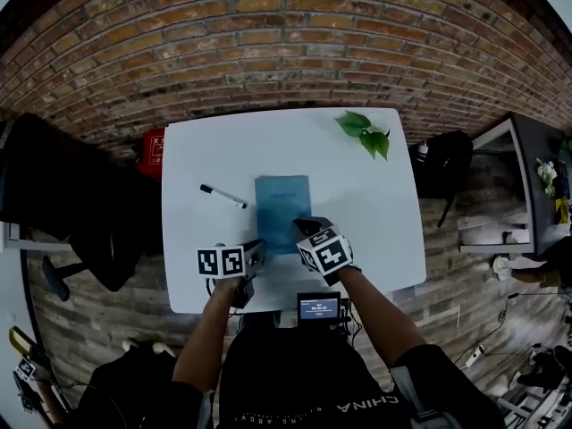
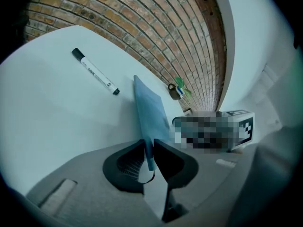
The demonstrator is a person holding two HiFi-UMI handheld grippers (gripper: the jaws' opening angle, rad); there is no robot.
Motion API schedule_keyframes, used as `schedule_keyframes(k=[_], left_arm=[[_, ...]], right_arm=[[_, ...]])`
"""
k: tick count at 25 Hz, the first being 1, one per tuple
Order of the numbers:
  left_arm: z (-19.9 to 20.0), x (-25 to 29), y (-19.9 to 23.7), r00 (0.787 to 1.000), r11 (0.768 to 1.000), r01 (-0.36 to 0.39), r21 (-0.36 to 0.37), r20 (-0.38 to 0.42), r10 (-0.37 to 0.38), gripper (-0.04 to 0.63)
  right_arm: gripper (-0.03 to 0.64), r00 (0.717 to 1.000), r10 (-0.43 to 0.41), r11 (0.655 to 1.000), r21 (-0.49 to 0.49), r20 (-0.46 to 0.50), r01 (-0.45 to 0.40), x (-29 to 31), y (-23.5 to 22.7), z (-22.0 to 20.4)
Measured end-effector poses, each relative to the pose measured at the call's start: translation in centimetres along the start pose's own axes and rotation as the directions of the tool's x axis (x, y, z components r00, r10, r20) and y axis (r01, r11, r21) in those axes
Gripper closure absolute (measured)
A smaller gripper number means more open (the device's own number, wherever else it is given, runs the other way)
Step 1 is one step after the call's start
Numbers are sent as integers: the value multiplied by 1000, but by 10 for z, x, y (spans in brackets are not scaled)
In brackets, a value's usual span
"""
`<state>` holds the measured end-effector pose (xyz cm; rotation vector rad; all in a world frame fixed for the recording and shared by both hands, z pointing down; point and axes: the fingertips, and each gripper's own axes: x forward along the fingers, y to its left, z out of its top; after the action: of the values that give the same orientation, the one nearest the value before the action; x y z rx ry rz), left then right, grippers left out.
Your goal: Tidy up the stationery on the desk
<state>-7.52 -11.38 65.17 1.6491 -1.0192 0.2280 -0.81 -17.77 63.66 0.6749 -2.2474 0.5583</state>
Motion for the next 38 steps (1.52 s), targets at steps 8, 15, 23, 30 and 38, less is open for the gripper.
schedule_keyframes(k=[8,15,23,30,38], left_arm=[[-13,6,17,988,988,-95,123,-110,109,517],[-6,-7,21,993,974,-116,195,-7,120,520],[14,-40,30,974,945,-192,265,167,151,584],[26,-64,43,958,920,-249,303,218,188,584],[31,-79,56,948,886,-293,360,230,220,584]], right_arm=[[607,997,8,1000,2,-72,-8,9,0,-34],[607,997,15,1000,7,-75,-14,9,-2,-37],[607,997,47,995,-83,-56,-51,17,12,-1],[607,994,85,973,-210,-64,-97,44,43,46],[565,984,135,931,-326,-117,-167,89,82,80]])
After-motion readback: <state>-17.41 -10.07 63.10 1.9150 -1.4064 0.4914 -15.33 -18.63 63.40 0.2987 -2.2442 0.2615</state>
